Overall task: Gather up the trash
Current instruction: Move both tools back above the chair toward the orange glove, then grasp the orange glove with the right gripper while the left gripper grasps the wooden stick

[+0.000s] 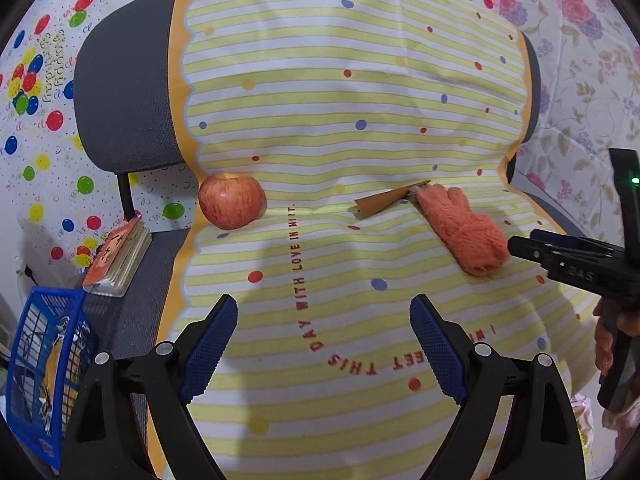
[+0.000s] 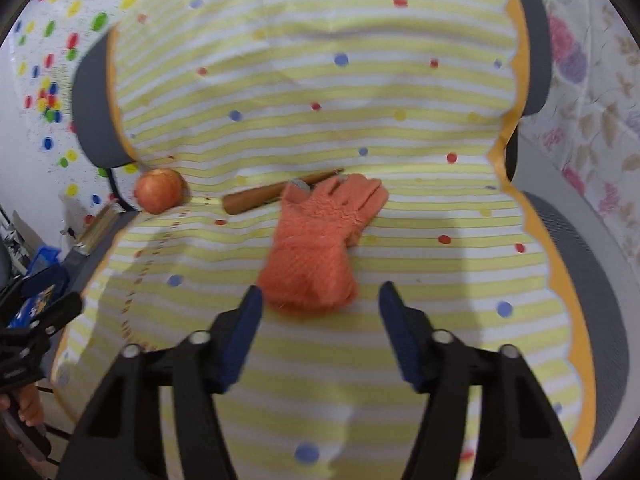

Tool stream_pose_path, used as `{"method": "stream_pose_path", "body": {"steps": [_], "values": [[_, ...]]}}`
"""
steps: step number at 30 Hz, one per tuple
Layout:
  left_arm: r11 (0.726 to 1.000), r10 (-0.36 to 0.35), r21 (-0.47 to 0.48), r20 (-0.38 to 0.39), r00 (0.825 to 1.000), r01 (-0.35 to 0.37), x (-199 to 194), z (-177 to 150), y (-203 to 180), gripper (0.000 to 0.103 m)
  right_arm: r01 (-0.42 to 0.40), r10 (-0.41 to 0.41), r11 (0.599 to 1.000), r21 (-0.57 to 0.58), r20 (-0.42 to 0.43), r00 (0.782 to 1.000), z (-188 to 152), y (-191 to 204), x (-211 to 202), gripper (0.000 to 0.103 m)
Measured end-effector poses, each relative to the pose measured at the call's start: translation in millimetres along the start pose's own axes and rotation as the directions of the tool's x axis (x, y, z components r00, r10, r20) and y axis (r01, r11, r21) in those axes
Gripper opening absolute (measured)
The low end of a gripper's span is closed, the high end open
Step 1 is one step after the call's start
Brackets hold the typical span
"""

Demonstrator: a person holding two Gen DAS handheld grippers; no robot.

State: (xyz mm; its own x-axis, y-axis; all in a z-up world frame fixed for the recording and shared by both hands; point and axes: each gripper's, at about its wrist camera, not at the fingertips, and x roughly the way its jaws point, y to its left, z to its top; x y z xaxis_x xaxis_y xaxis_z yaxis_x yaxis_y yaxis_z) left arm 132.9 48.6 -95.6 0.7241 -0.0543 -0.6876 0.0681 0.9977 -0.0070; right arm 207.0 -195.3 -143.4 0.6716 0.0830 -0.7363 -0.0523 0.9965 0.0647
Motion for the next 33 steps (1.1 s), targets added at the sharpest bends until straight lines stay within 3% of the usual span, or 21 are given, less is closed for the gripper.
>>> {"method": "stream_pose_path", "body": {"steps": [5,8,9,10,12,16,20,27,28,33], "values": [[1.000,-0.006,-0.002,-0.018,1.000,0.006,16.3,6.5,2.0,0.088,-0.009,0.012,0.997,0.073,-0.043,0.999,16.0,-14.0,37.2,0.052],[1.000,-0.010,0.009,-0.026,1.000,0.010,26.4,8.6,-1.0,0.088,-0.074,0.082,0.990,0.123,-0.062,0.995,19.8,-17.0,52.5,0.051],[1.000,-0.007,0.013,-0.036,0.999,0.007,31.5,9.4,-2.6,0.088,-0.097,0.107,0.986,0.137,-0.067,0.992,20.0,-17.1,54.9,0.042],[1.000,-0.007,0.016,-0.042,0.999,0.007,35.7,9.9,-3.7,0.088,-0.123,0.134,0.982,0.144,-0.067,0.989,19.4,-15.6,53.4,0.012],[1.000,-0.007,0.021,-0.052,0.999,0.008,42.4,10.9,-5.3,0.087,-0.119,0.121,0.987,0.104,-0.016,0.993,17.8,-8.8,34.9,0.012],[0.999,-0.011,0.051,-0.046,0.999,0.013,54.8,17.4,-10.8,0.088,0.031,-0.028,0.999,-0.041,0.077,0.997,15.5,6.6,-19.9,0.012],[0.997,-0.015,0.077,-0.038,0.999,0.018,75.6,31.3,-15.3,0.087,0.135,-0.124,0.987,-0.088,0.125,0.984,13.9,1.1,-57.5,0.012],[0.980,-0.052,0.191,-0.054,0.997,0.062,124.3,60.2,-34.4,0.080,0.116,-0.107,0.991,-0.066,0.129,0.986,10.0,-12.2,-73.8,0.012],[0.976,-0.055,0.205,-0.064,0.996,0.067,131.3,63.1,-36.2,0.075,0.101,-0.093,0.994,-0.053,0.131,0.987,9.7,-13.2,-73.2,0.012],[0.978,-0.103,0.170,-0.124,0.987,0.124,159.4,77.5,-37.7,0.061,0.055,-0.053,0.998,-0.012,0.140,0.989,11.8,-16.6,-70.2,0.012]]}}
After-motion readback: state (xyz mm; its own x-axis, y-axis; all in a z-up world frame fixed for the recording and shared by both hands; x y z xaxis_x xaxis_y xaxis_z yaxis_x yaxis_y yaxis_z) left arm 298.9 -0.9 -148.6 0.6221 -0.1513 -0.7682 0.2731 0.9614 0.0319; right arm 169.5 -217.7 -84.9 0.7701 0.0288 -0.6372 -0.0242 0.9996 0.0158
